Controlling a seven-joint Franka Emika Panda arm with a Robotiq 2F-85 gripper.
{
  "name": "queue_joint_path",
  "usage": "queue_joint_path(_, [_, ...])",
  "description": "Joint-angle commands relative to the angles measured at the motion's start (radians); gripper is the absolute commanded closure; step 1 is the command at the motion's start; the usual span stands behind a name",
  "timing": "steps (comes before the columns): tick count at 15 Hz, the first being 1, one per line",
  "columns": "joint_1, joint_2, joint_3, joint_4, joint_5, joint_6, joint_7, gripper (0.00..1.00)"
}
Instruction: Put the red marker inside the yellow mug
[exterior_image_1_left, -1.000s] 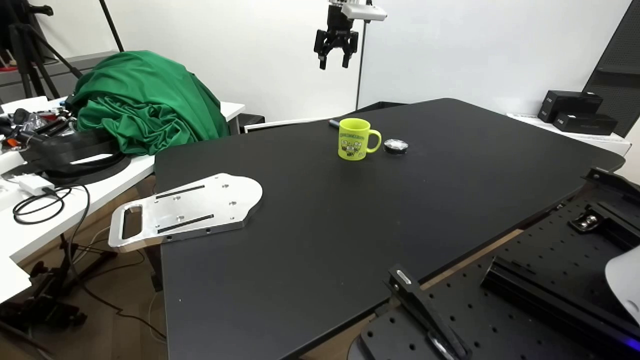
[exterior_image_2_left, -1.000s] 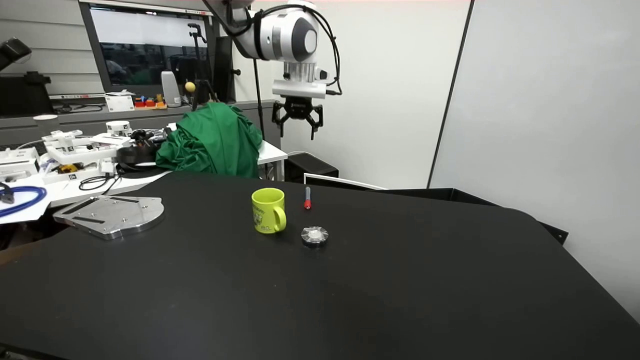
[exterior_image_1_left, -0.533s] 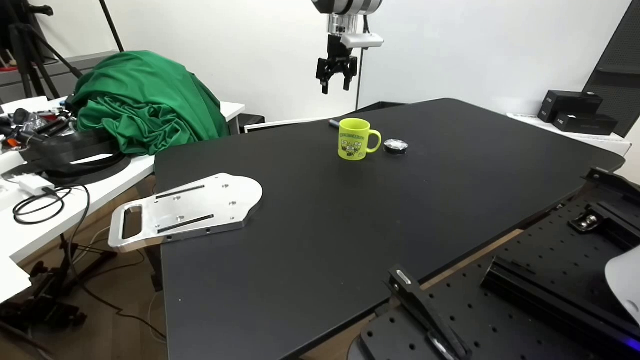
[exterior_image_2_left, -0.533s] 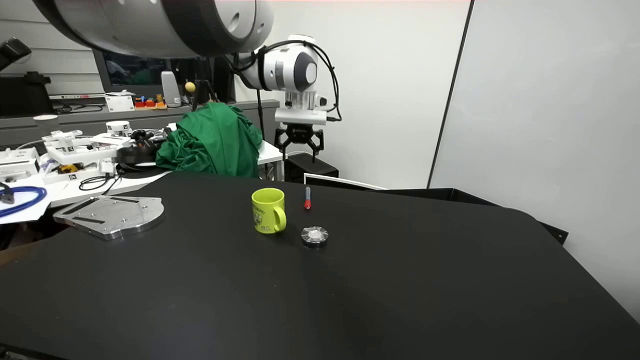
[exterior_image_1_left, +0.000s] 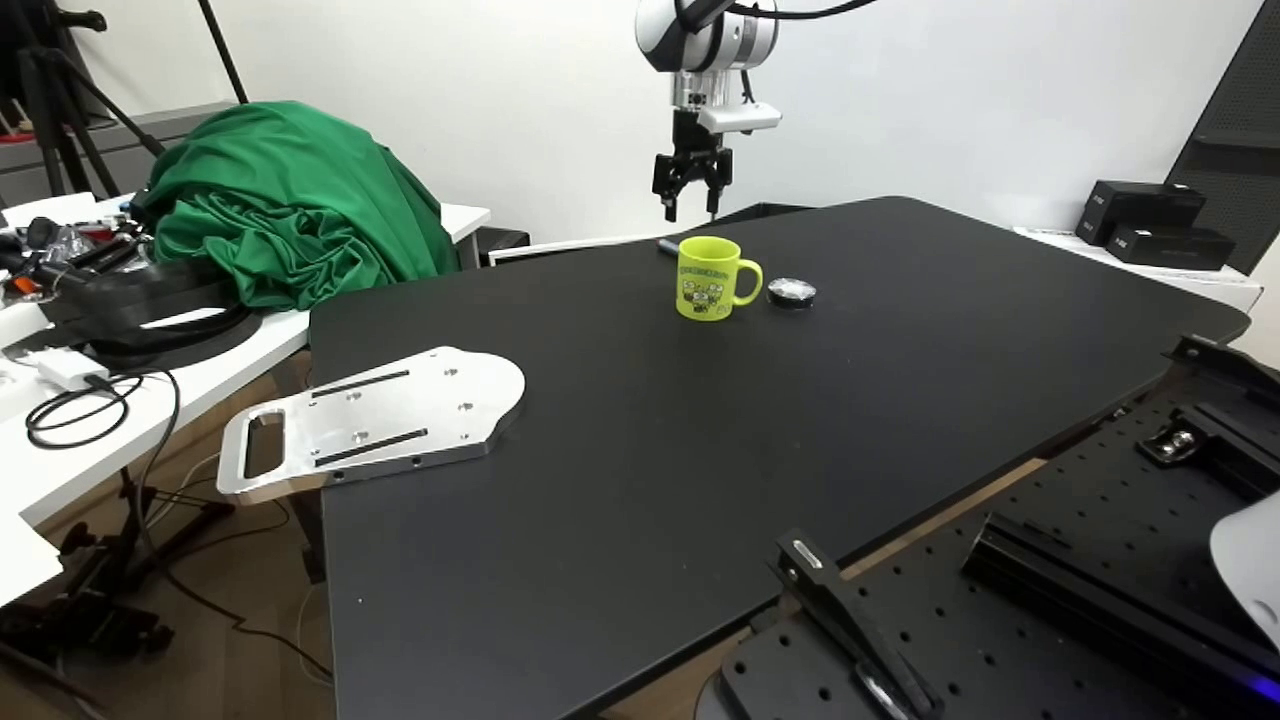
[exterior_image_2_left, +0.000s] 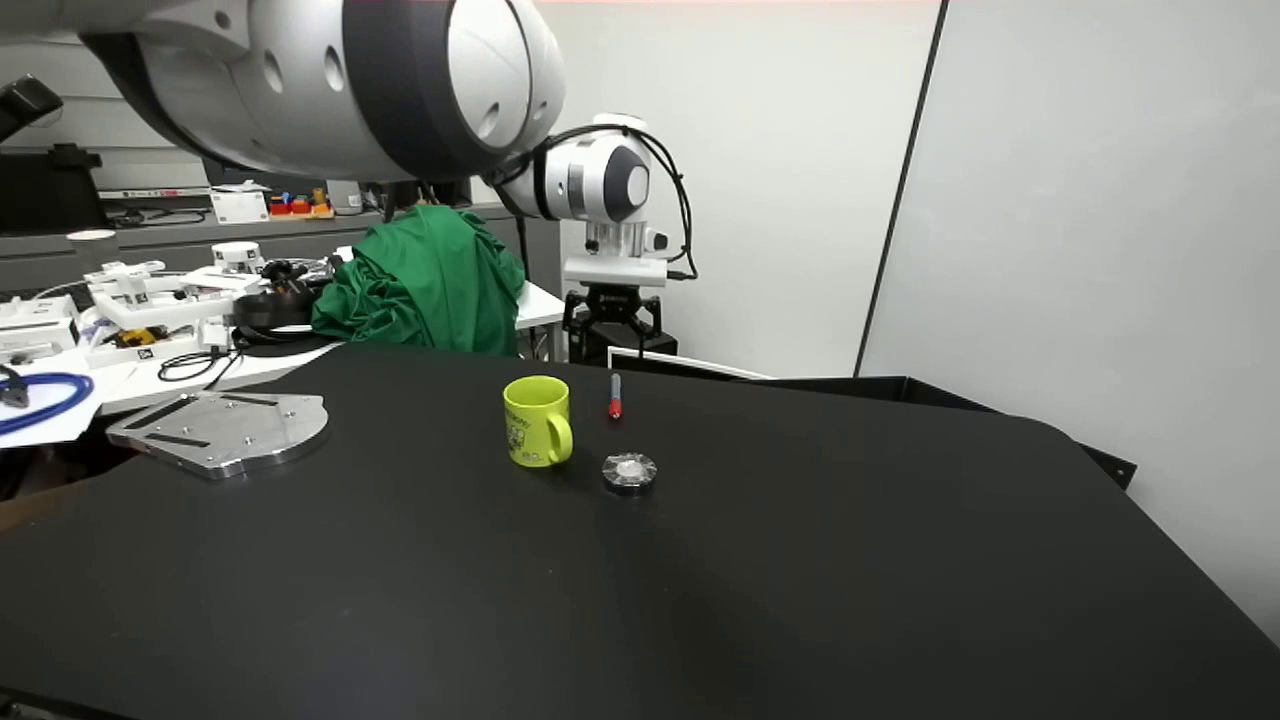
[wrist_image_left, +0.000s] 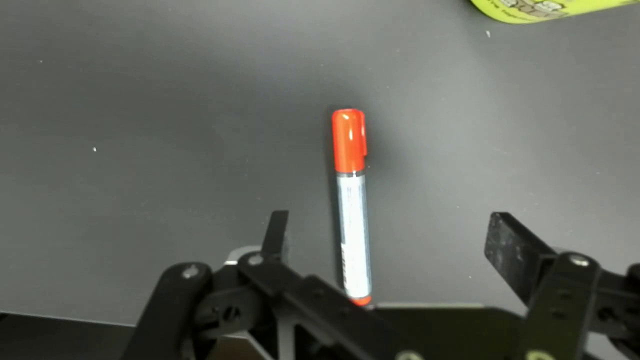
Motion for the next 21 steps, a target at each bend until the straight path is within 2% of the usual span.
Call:
queue_joint_path(1, [-0.004, 0.051, -0.017, 0.063, -0.002, -0.021, 0.039, 0.00])
queue_joint_path(11, [-0.006, 0.103, -0.029, 0.064, 0.001, -0.018, 0.076, 0.00])
queue_joint_path(12, [-0.007, 0.106, -0.028, 0.064, 0.002, -0.012, 0.077, 0.25])
queue_joint_path(13, [-0.006, 0.107, -0.029, 0.063, 0.001, -0.015, 0.078, 0.26])
queue_joint_path(18, [-0.009, 0.108, -0.026, 0.065, 0.009, -0.019, 0.106, 0.61])
queue_joint_path(19, [-0.009, 0.109, -0.025, 0.064, 0.012, -0.022, 0.115, 0.19])
queue_joint_path(20, [-0.009, 0.112, -0.027, 0.064, 0.012, -0.012, 0.123, 0.73])
queue_joint_path(21, [-0.009, 0.113, -0.029, 0.064, 0.010, -0.012, 0.129, 0.75])
